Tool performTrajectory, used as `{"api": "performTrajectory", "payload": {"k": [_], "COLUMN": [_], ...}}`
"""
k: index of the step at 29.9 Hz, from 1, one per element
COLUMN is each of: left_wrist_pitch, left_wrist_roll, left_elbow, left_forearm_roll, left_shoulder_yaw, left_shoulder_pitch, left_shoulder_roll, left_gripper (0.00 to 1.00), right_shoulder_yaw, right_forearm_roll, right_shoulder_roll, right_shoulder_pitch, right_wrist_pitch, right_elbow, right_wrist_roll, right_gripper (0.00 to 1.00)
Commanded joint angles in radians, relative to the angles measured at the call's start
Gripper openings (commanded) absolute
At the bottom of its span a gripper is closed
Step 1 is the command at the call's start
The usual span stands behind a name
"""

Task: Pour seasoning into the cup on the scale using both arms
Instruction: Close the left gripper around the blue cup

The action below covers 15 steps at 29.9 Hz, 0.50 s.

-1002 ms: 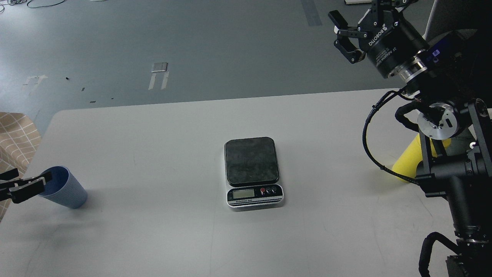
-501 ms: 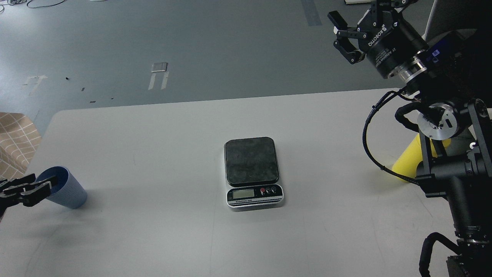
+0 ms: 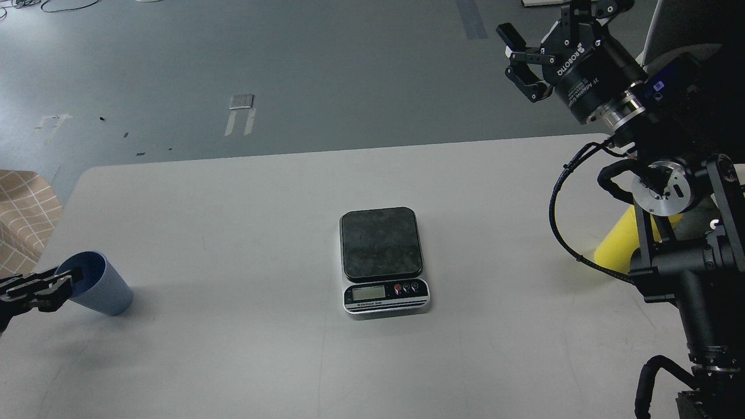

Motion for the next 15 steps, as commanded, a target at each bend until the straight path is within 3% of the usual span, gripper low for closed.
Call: {"api": "performTrajectory", "payload": {"k": [1,11,15], "left_wrist_pitch": [0.000,-0.001,-0.001], "left_wrist_roll": [0.000,0.000,0.000], "left_elbow": [0.020,0.020,0.020], "left_forearm_roll": [0.000,0.003,0.004], "left_shoulder_yaw": [0.001,0.005,0.005], "left_shoulder_pitch": [0.000,0.001,0.002], "left_shoulder_roll": [-0.009,-0.011,-0.009], "left_gripper": [0.23,0.00,0.00], "right_shoulder_yaw": [-0.001,-0.001,-0.003], "right_forearm_roll": [0.000,-0.001,-0.001], "right_shoulder_roll": [0.000,0.002,0.002], "right_shoulder_pitch": [-0.002,-0.009,-0.012], "right_wrist_pitch": [0.000,0.002,0.002], "right_elbow": [0.001,0.008,0.011], "right_wrist_roll": [0.000,0.000,0.000], "right_gripper": [0.99,0.99,0.99]}}
